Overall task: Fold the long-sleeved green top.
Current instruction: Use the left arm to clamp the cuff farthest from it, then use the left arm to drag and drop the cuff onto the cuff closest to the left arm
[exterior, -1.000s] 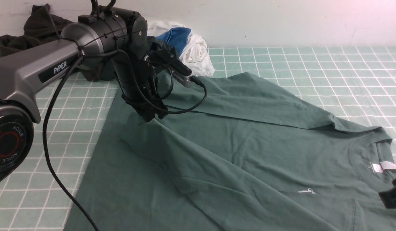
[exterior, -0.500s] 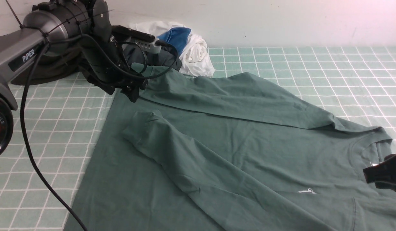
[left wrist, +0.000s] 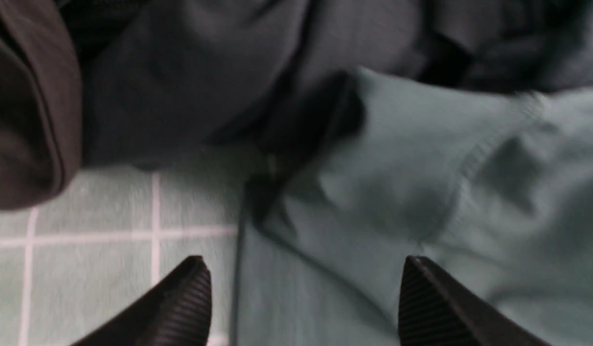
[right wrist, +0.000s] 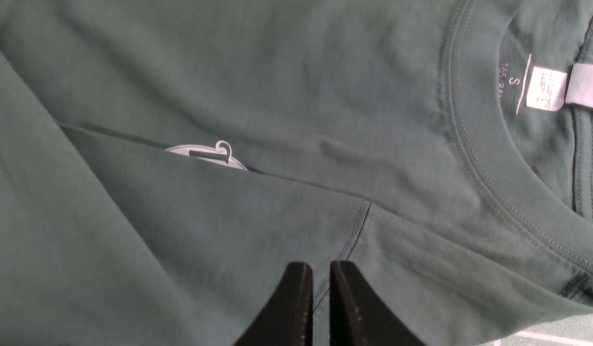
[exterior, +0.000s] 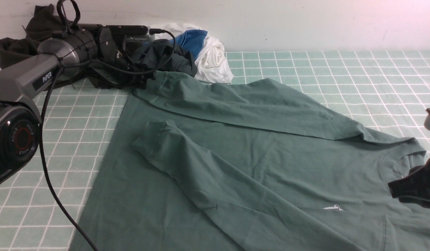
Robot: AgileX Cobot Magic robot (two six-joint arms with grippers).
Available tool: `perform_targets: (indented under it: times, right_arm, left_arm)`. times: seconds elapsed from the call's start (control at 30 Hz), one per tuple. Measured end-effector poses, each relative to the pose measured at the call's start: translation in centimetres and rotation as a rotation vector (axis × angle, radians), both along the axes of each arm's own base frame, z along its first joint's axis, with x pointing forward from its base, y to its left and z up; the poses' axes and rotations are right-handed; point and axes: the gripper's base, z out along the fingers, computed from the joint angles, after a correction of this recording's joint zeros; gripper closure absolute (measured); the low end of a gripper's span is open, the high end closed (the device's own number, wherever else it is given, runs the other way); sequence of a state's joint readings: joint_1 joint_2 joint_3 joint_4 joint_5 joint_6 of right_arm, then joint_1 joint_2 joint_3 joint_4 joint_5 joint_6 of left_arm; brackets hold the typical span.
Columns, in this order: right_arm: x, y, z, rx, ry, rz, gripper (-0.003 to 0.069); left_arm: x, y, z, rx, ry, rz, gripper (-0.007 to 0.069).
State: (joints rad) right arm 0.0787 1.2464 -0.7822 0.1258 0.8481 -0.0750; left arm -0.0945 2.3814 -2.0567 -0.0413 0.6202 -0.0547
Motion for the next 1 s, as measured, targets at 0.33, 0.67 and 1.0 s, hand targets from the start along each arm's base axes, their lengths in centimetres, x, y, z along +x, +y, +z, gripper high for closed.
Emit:
perform_targets:
  times: [0.33,0.67,1.0]
  right_arm:
    - [0.1,0.0,0.1,-0.001,-0.015,0.001,0.0609]
    - [0.2,0.0,0.1,0.003,-0.019,0.000,0.0609]
    - [0.1,0.1,0.1,0.016,-0.018,0.003,0.0609]
  left_arm:
    - [1.7,-0.5,-3.9,-0.007,-0.043,-0.044,0.0174]
    - [1.5,-1.1,-3.2,0.011,-0.058,-0.173,0.0588]
    - [-0.3,-1.5,2.9,0.019,-0.054,-0.258,0.0608]
